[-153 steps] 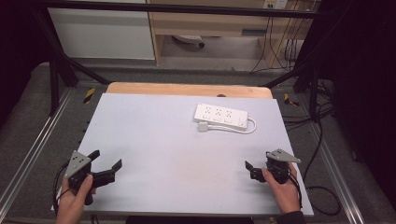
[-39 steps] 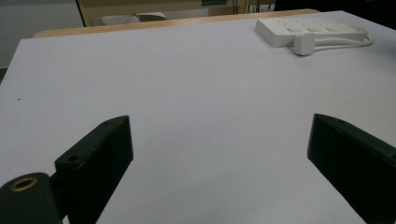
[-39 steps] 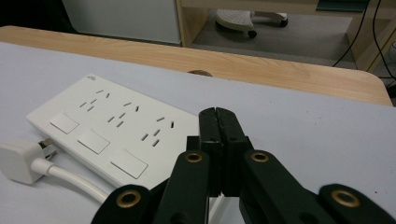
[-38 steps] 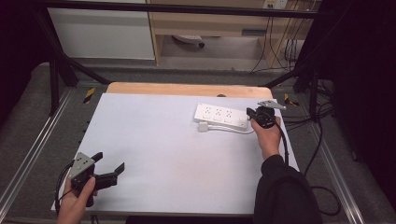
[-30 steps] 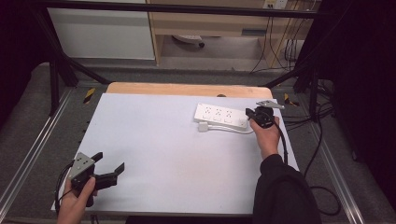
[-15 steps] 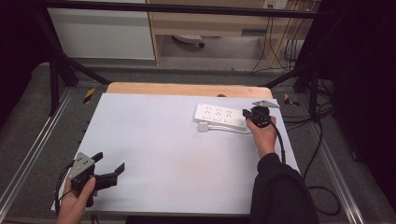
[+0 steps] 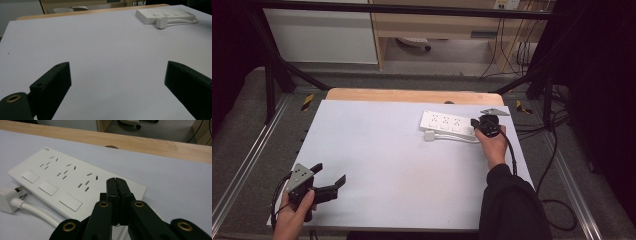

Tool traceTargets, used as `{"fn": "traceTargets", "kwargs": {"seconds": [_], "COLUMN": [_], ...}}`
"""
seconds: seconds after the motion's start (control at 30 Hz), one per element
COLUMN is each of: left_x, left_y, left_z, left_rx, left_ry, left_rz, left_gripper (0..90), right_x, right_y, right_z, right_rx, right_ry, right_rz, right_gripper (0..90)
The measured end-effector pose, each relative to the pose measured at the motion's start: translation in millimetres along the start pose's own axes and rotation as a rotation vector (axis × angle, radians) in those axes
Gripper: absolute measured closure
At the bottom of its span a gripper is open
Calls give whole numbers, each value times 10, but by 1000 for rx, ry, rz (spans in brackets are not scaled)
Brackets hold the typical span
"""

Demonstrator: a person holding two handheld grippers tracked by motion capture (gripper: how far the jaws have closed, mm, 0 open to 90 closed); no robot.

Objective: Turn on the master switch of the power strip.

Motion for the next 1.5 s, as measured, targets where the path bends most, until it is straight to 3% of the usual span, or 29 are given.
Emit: {"fn": "traceTargets", "kwargs": {"seconds": [0.77,1.5], "left_x": [-1,-2], "left_y": [9,1], "left_z": [4,-1], "left_rx": [-4,-3], "left_ry": [-2,-3], "left_rz": [2,3], "left_gripper": [72,74], "right_x": [-71,-122], "right_y": [20,-24], "right_z": [40,55], "right_rx": [-19,-2], "right_ry": [-57,-95], "right_rz": [-15,-26], "right_gripper": [900,900]}}
Point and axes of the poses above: each handheld gripper's, and its own axes: z roughly forward along the jaws, x roughly out of its top, y roughly to its right, the point moved 4 cm from there along z, roughly forward along the jaws, and after that the axes turned 1 degree about -x, right-handed, at the moved point
